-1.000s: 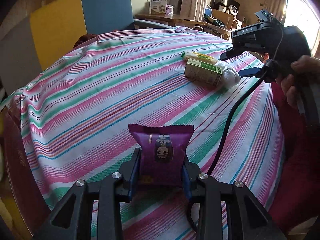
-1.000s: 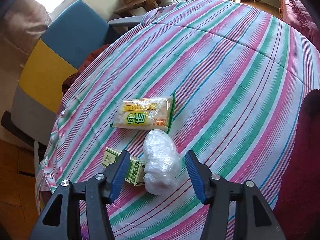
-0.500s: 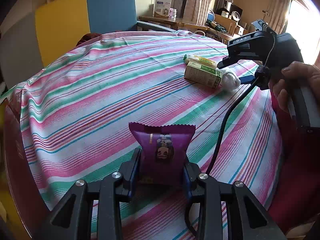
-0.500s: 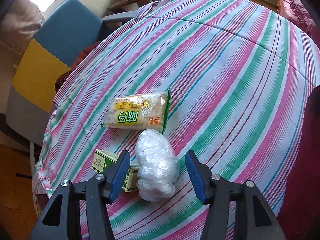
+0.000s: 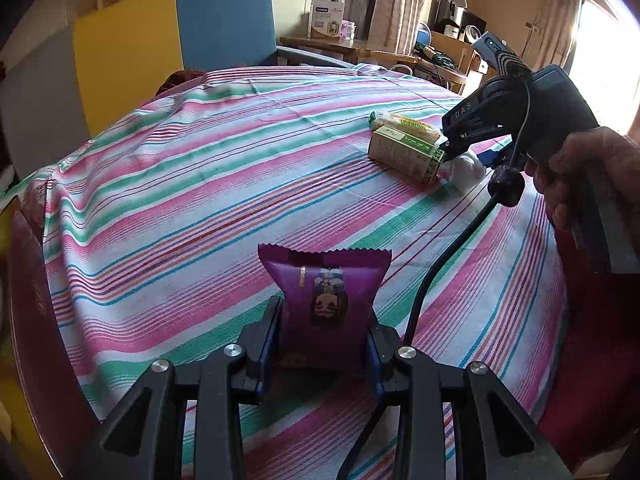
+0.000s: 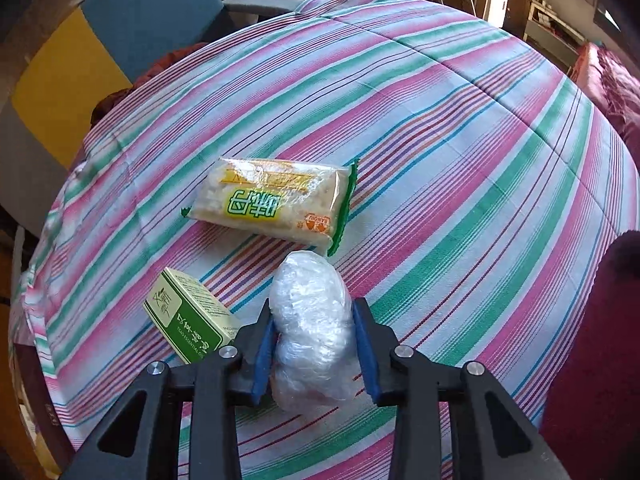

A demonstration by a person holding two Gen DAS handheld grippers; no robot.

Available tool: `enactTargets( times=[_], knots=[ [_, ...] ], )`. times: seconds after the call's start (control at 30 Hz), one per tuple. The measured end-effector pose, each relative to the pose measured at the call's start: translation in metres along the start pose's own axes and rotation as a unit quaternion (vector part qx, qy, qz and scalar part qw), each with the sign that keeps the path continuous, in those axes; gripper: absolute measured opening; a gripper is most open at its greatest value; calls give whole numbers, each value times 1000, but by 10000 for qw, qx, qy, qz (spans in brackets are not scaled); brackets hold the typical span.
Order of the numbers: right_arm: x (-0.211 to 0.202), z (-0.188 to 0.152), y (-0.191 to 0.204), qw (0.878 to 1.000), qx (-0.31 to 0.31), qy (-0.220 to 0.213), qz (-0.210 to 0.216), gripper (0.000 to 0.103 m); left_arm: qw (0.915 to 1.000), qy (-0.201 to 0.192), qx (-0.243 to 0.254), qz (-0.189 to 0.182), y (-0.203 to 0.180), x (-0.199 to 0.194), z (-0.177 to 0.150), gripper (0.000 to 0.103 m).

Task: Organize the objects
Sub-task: 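Hold the purple packet in left while right grasps the plastic-wrapped ball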

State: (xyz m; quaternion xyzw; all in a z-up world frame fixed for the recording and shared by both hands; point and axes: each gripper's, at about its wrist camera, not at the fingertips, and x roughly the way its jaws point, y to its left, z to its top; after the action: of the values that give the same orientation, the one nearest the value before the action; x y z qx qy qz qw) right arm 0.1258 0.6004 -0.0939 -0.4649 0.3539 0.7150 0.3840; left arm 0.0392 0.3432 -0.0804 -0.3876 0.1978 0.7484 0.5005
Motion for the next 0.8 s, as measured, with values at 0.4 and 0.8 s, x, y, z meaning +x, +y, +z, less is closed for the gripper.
enactTargets(
  times=[0.4,0.8],
  knots=[
    [-5,-3,-15,9998,147,-5,140,36,9999,-82,26,137,-2,0,-2,37],
    [-17,4,-37,9992,308,-204,141,34,9996,-159,30,251,-4,-1,-4,37]
  ],
)
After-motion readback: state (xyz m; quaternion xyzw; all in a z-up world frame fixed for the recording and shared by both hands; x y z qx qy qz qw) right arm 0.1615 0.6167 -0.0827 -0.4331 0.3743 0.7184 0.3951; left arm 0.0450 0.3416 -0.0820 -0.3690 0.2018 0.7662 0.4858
